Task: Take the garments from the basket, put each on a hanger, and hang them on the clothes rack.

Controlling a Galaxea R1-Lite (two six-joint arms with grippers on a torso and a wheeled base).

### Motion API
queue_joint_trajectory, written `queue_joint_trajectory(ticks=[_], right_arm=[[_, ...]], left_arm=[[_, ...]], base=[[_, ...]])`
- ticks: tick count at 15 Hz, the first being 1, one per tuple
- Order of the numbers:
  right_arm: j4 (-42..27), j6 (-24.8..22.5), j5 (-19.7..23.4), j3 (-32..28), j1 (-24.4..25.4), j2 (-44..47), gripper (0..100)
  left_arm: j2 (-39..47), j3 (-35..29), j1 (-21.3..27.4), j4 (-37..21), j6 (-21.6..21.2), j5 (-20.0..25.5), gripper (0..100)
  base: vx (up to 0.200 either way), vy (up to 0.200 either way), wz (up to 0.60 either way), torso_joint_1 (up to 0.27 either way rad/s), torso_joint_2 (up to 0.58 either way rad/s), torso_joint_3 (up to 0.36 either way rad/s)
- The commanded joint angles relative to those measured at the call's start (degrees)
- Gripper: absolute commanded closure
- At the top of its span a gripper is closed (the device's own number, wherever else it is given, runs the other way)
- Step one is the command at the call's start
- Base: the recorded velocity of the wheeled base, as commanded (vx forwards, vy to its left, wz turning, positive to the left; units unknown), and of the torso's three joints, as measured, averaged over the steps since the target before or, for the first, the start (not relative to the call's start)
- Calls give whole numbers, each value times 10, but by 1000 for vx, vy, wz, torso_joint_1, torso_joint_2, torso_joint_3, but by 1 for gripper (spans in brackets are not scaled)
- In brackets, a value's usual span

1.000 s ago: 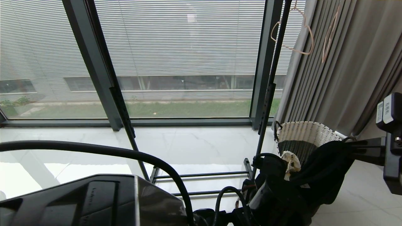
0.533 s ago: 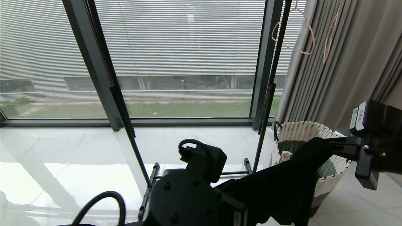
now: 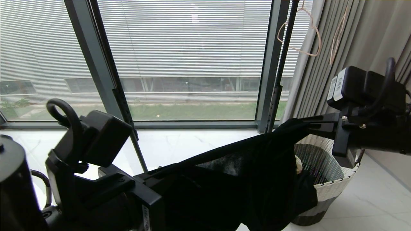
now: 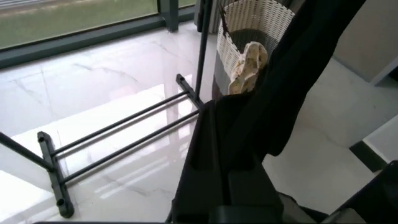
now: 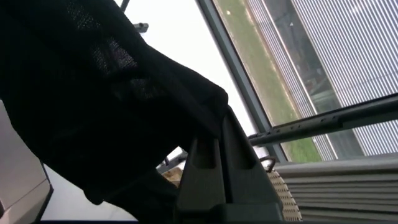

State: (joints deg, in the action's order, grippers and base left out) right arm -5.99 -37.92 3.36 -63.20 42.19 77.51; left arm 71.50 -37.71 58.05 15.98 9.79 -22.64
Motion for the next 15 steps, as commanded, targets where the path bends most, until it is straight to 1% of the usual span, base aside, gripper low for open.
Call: queue_joint_trajectory(ticks=[1,2,4,6,7,8,10,11,12,13,14,15], right_arm=[[0,0,0,-24,3,26,100],[0,0,0,-32,3,28,100],[-1,2,-6,-40,2,28,100],[-1,19,-15,-40,2,19,100],[-1,27,-20,-40,1,15,100],[-1,32,-24,-40,-1,11,100],[-7,39,-24,-56,-16,1,100],[-17,44,-24,-71,-20,-2,100],[-39,54,-24,-91,-24,-5,100],[-76,73,-24,-119,-24,-12,100],[-112,87,-24,-141,-25,-17,100],[-131,93,-23,-157,-26,-17,100]], left_arm=[[-28,-15,-37,-1,-24,3,100],[-26,-32,-48,-3,-29,17,100],[-24,-67,-80,-44,-45,58,100],[-21,-148,-136,-138,-69,149,100],[-8,-189,-152,-173,-78,183,100],[8,-221,-162,-190,-96,198,100],[41,-253,-162,-191,-149,202,100],[52,-257,-162,-190,-170,205,100],[59,-257,-162,-188,-191,214,100],[63,-257,-162,-183,-214,233,100],[63,-256,-162,-171,-228,254,100],[63,-256,-162,-161,-231,267,100]], base=[[0,0,0,0,0,0],[0,0,0,0,0,0],[0,0,0,0,0,0],[0,0,0,0,0,0],[0,0,0,0,0,0],[0,0,0,0,0,0],[0,0,0,0,0,0],[0,0,0,0,0,0],[0,0,0,0,0,0],[0,0,0,0,0,0],[0,0,0,0,0,0],[0,0,0,0,0,0]])
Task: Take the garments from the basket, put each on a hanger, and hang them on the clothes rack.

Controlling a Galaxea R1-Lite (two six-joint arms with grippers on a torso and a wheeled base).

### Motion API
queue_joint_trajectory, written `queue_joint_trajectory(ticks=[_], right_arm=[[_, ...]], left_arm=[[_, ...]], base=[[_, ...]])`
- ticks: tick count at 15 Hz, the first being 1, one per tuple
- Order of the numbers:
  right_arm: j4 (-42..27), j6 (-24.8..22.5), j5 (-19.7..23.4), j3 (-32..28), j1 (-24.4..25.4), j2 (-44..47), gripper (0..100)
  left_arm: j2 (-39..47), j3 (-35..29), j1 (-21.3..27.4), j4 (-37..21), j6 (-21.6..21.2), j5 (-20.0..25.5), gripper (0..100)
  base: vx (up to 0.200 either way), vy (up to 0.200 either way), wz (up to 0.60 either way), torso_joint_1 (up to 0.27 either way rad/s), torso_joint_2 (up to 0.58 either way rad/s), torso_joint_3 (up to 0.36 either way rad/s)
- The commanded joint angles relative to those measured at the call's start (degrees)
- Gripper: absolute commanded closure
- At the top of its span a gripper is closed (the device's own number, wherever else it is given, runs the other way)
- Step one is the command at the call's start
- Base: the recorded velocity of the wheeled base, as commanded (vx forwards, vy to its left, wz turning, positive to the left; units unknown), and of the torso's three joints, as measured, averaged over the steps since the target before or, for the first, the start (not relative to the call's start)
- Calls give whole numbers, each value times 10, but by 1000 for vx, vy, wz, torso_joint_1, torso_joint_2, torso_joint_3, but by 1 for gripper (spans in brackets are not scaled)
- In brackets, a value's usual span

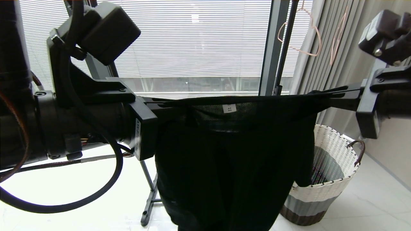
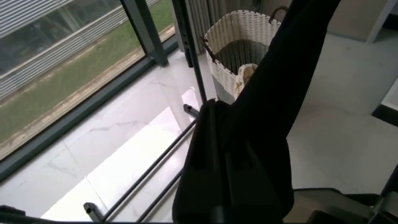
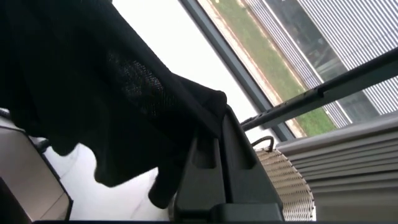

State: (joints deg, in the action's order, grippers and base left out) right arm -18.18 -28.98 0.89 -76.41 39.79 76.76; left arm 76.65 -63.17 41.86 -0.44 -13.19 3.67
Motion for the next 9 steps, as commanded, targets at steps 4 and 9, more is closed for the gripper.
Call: queue_joint_trajectory(ticks=[4,9], right_arm=[[-12,3,1,-33,-2,-15,100],[-61,1,6,-24,10,-46,100]], left_arm=[[3,-1,0,4,-1,5,100],[0,18,-4,4,-36,6,100]], base=[[0,0,0,0,0,0],[0,0,0,0,0,0]])
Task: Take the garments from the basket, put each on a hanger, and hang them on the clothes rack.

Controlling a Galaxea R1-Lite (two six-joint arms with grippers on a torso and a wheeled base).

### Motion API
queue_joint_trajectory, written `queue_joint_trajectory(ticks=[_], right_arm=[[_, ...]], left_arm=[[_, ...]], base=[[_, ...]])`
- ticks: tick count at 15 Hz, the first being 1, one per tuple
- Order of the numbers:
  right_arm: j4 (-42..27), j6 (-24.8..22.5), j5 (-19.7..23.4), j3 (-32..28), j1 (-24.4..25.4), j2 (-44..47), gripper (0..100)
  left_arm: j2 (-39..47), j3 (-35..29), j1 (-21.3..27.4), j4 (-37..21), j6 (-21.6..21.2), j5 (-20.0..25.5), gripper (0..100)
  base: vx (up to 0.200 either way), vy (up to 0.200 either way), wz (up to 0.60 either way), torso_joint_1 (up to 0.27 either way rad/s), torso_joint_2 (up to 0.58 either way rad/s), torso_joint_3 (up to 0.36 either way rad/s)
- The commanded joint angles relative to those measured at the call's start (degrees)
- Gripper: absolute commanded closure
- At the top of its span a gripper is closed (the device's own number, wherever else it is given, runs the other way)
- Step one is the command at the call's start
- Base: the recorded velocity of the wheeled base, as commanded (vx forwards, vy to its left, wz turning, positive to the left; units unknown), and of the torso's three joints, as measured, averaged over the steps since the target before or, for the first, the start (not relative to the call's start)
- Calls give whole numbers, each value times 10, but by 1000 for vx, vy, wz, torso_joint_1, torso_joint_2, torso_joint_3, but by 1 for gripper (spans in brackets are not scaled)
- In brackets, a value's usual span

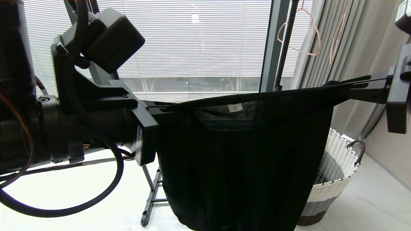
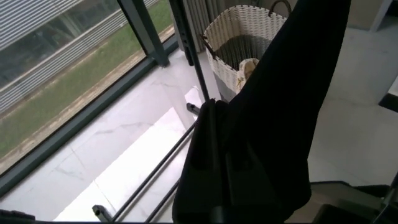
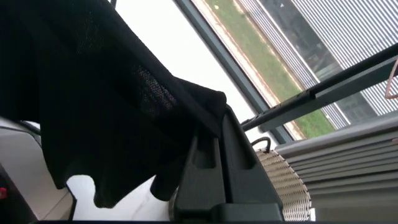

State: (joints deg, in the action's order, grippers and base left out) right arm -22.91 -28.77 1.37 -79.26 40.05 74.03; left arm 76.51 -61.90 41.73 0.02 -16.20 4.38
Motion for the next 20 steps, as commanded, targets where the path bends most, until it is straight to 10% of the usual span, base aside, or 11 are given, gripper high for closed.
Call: queue_joint_trajectory(ticks=[1,7,12,20], right_arm=[[-40,-1,3,16,29,-38,100],[-61,2,0,82,175,-78,100],[-60,6,-2,81,164,-72,100],[5,69,2,-86,57,45,100]], left_arm=[[11,6,-4,3,-18,1,100],[78,-8,-4,103,-60,62,100],[57,-5,-8,97,-54,68,100],[-51,-28,14,-122,105,64,100]], base=[[0,0,0,0,0,0],[0,0,0,0,0,0],[0,0,0,0,0,0],[0,0,0,0,0,0]])
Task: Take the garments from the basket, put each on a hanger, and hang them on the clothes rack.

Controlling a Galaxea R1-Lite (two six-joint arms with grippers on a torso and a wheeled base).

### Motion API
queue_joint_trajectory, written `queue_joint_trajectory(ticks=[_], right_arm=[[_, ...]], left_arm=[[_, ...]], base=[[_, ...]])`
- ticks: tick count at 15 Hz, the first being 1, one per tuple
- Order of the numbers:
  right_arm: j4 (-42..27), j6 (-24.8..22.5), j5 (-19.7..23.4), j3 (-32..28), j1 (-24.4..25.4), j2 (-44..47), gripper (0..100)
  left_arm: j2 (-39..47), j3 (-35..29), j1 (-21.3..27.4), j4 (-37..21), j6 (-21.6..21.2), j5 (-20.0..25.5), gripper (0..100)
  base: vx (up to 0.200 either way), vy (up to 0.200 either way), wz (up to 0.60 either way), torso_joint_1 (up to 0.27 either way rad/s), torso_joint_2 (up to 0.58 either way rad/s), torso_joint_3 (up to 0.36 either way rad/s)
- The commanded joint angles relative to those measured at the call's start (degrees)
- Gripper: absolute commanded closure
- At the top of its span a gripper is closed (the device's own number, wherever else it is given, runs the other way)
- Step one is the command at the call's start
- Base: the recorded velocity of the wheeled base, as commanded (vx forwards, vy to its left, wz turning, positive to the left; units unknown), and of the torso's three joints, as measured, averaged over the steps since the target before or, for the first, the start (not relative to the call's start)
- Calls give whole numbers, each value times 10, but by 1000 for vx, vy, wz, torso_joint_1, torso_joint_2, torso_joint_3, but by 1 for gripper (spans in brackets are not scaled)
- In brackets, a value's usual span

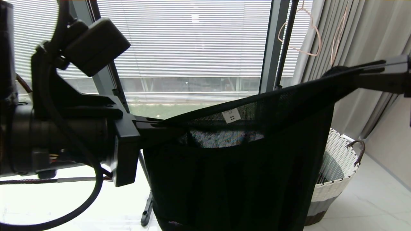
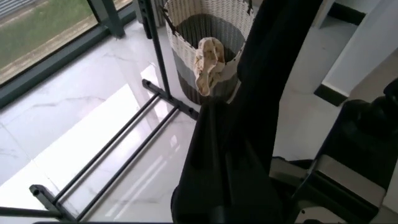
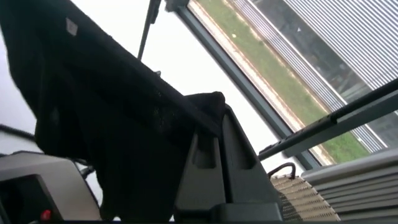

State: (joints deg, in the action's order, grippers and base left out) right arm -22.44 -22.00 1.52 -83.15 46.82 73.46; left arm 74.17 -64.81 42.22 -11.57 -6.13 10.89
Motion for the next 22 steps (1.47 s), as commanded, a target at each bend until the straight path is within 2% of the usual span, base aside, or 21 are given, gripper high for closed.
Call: queue_joint_trajectory(ticks=[1,5,6,8,13,14,16,18,19,21,22], right_arm=[[-1,1,1,-64,-11,60,100],[-11,1,-1,-64,-11,57,100],[-30,1,-3,-64,-10,53,0],[-79,0,1,-58,-9,29,0],[-145,3,0,57,-5,-93,0],[-150,8,-13,70,-34,-105,0],[-151,8,-95,101,-163,-115,0],[-148,17,-102,126,-286,-118,0],[-144,18,-100,138,-325,-122,0],[-116,27,-105,176,-372,-139,0],[-102,27,-106,193,-380,-147,0]], left_arm=[[-24,4,9,-6,4,-6,100],[-22,-1,9,3,5,-10,100],[-19,0,9,16,5,-11,100],[-6,1,-1,37,4,-29,100],[16,23,-52,49,-28,-121,100],[8,41,-74,49,-44,-126,100],[-35,81,-141,38,-81,-116,100],[-62,120,-236,35,-82,-109,100],[-67,140,-286,38,-78,-110,100],[-91,163,-380,38,-77,-110,100],[-97,168,-404,38,-75,-110,100]], base=[[0,0,0,0,0,0],[0,0,0,0,0,0],[0,0,0,0,0,0],[0,0,0,0,0,0],[0,0,0,0,0,0],[0,0,0,0,0,0],[0,0,0,0,0,0],[0,0,0,0,0,0],[0,0,0,0,0,0],[0,0,0,0,0,0],[0,0,0,0,0,0]])
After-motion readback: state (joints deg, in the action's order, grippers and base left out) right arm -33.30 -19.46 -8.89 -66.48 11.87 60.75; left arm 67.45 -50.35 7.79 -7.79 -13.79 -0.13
